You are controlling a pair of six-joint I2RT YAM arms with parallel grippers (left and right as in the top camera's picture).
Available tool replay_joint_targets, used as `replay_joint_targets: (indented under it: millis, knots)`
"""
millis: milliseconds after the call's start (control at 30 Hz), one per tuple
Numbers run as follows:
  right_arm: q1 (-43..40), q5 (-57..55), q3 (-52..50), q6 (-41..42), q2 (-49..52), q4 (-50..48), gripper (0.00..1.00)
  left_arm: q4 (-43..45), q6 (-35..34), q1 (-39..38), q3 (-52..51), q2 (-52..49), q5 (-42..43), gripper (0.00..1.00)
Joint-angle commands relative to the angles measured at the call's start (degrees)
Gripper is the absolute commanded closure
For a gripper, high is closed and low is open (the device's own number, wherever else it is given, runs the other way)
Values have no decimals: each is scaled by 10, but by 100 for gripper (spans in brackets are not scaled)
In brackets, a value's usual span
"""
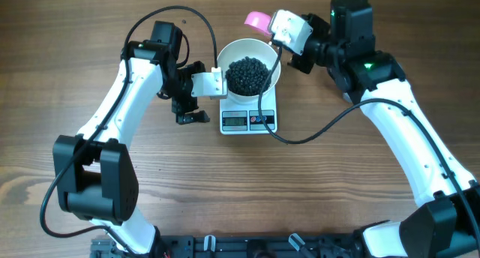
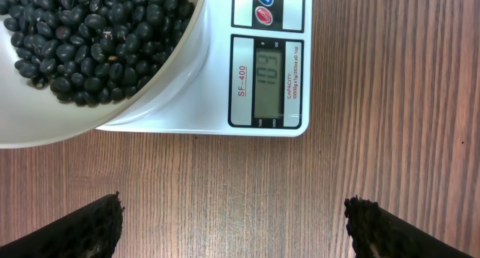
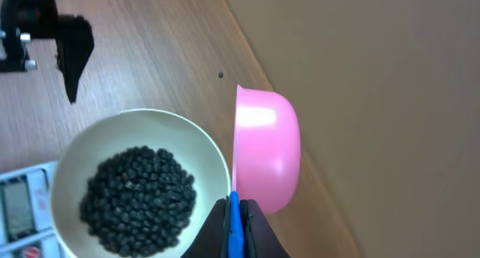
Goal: Scoop item into bowl and weigh 150g on scale
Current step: 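Return the empty scoop with the right gripper to the bean tub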
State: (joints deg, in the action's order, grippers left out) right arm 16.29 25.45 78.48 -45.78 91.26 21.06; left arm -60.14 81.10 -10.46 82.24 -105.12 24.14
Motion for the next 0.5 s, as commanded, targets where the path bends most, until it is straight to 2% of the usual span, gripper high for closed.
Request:
replay_joint_targets:
  millis: [0,100,233,367,467]
  knots:
    - [-22,7,16,133,-15,24,96,0,-4,-2,2,-2,15,0]
    - [-57,7,16,225,-17,71,96,0,-4,-2,2,-2,15,0]
    - [-138,-6,33,279,-25,89,96,0,-4,-2,2,-2,15,0]
    - [-236,-65,106,264,-25,214,96,0,-4,-2,2,-2,15,0]
    - [-290,-132,100,175,-11,318,96,0,-4,-2,2,-2,15,0]
